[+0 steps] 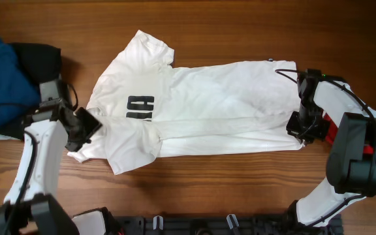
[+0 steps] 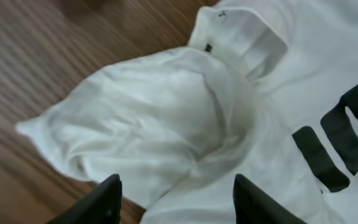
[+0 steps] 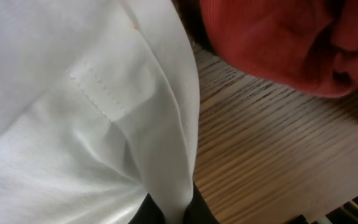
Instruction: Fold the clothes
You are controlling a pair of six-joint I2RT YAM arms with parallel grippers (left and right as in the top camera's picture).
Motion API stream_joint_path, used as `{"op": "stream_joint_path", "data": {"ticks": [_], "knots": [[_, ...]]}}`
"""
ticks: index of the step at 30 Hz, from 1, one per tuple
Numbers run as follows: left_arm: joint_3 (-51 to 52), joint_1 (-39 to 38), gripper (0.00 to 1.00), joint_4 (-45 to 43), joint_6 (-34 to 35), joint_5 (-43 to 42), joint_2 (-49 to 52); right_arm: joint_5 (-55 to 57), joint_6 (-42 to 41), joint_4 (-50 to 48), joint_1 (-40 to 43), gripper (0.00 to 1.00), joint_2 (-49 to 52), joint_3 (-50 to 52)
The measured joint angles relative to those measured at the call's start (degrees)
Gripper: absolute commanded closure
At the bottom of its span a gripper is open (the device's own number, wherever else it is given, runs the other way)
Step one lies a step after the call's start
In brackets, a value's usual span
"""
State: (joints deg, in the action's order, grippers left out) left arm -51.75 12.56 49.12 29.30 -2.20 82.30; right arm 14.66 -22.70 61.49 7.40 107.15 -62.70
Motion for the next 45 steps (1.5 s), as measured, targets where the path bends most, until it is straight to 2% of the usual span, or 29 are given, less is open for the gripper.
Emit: {"op": "stream_joint_path", "data": {"ticks": [8, 13, 15, 17, 28, 34, 37, 39, 40, 41, 42, 43, 44, 45], "knots": [[0.55, -5.49, 0.39, -3.45, -3.13, -3.56, 6.05, 0.00, 0.00, -0.02, 0.00, 0.96, 0.00, 0.00], [0.61, -6.51, 0.51, -4.42, -3.54, -3.74, 8.35, 0.00, 0.00, -0.02, 0.00, 0.96, 0.00, 0.00], [0.61, -6.51, 0.63, -4.42, -4.04, -3.74, 9.31, 0.00, 0.00, -0.02, 0.00, 0.96, 0.00, 0.00], [0.72, -6.51, 0.95, -4.48, -4.33, -3.74, 10.16, 0.00, 0.00, -0.13, 0.00, 0.96, 0.00, 0.00], [-0.07, -6.51, 0.96, -4.59, -4.61, -3.93, 10.27, 0.00, 0.00, -0.24, 0.00, 0.96, -0.02, 0.00], [-10.51, -6.51, 0.96, -6.93, -4.63, -3.87, 7.17, 0.00, 0.00, -0.24, 0.00, 0.96, -0.02, 0.00], [-11.78, -6.51, 0.96, -7.06, -4.63, -3.65, 6.34, 0.00, 0.00, -0.24, 0.00, 0.96, -0.02, 0.00], [-11.76, -6.51, 0.87, -5.62, -4.61, -3.43, 7.37, 0.00, 0.00, -0.24, 0.00, 0.96, -0.02, 0.00], [-11.76, -6.51, 0.74, -5.22, -4.70, -3.23, 8.00, 0.00, 0.00, -0.24, 0.00, 0.94, -0.02, 0.00], [-11.74, -6.51, 0.53, -4.46, -4.55, -3.23, 8.72, 0.00, 0.00, -0.24, 0.00, 0.90, -0.02, 0.00], [-11.74, -6.51, 0.39, -3.56, -4.79, -3.19, 9.25, -0.02, 0.00, -0.24, 0.00, 0.86, -0.02, 0.00], [-11.74, -6.51, 0.30, -2.82, -4.96, -3.06, 9.53, -0.04, 0.02, -0.24, 0.00, 0.80, -0.02, 0.00], [-11.74, -6.51, 0.29, -2.19, -4.94, -3.06, 9.70, -0.02, 0.07, -0.24, 0.00, 0.74, -0.02, 0.00], [-11.74, -6.51, 0.29, -1.31, -5.03, -3.04, 9.84, -0.04, 0.11, -0.24, 0.00, 0.54, -0.02, 0.00]]}}
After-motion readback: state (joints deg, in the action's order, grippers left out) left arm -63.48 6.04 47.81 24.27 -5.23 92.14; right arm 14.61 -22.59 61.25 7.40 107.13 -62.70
